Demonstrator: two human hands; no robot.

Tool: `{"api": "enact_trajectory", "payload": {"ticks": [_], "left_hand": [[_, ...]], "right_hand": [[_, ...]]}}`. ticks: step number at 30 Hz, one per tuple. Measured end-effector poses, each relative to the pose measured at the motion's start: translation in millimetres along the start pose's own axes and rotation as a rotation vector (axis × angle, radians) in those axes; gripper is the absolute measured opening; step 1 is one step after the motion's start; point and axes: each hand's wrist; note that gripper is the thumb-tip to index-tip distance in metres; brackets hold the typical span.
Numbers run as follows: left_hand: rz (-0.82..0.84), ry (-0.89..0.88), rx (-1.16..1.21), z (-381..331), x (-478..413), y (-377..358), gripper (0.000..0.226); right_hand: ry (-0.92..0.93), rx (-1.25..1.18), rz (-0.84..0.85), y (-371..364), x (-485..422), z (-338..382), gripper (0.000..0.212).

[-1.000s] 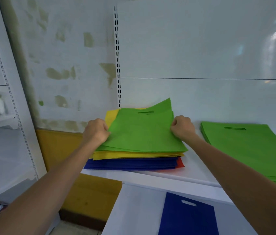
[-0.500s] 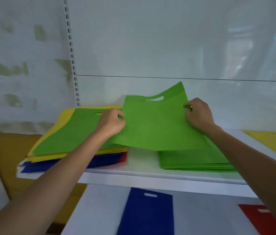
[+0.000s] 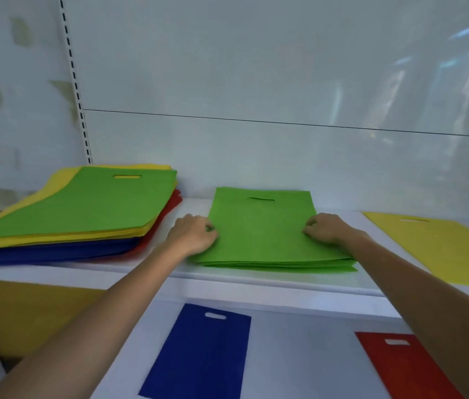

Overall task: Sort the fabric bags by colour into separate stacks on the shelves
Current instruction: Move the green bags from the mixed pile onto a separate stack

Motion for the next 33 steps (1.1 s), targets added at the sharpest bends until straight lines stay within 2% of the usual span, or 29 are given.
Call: {"api": "enact_trajectory", "payload": {"ticks": [3, 7, 11, 16, 24, 28, 31, 33], "left_hand": [[-0.021, -0.004, 0.019, 2, 1, 3, 0.034], [-0.125, -0.020, 0.104, 4, -7, 27, 0.033], [-0.202, -0.021, 0.139, 19, -13, 60, 0.033], [-0.220, 0.081, 0.161, 83, -6, 102, 0.036], [-0.173, 0.348, 0.002, 223, 14, 136, 0.036], [-0.124, 0.409, -0.021, 263, 20, 139, 0.041], [-0.104, 0.399, -0.015, 276, 21, 135, 0.042], [-0.106, 0.396, 0.013, 283, 17, 135, 0.037]], "right_hand": [[0.003, 0.005, -0.022, 3, -1, 3, 0.040], [0.075, -0.071, -0.214, 18, 10, 35, 0.034], [0.182, -0.117, -0.312, 32, 16, 77, 0.036], [0.222, -0.217, -0.327, 25, 9, 130, 0.041], [0.274, -0.460, -0.327, -9, -11, 242, 0.036], [0.245, -0.447, -0.216, -31, -15, 289, 0.016], [0.156, -0.417, -0.124, -48, -17, 306, 0.035], [0.111, -0.432, -0.112, -57, -19, 311, 0.036]]}}
Point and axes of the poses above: each hand's wrist, its own x-axis away from the middle knuckle, its own y-axis out of the back of the hand, z = x × y, and after that the axes turned 4 degrees about -x, right-handed
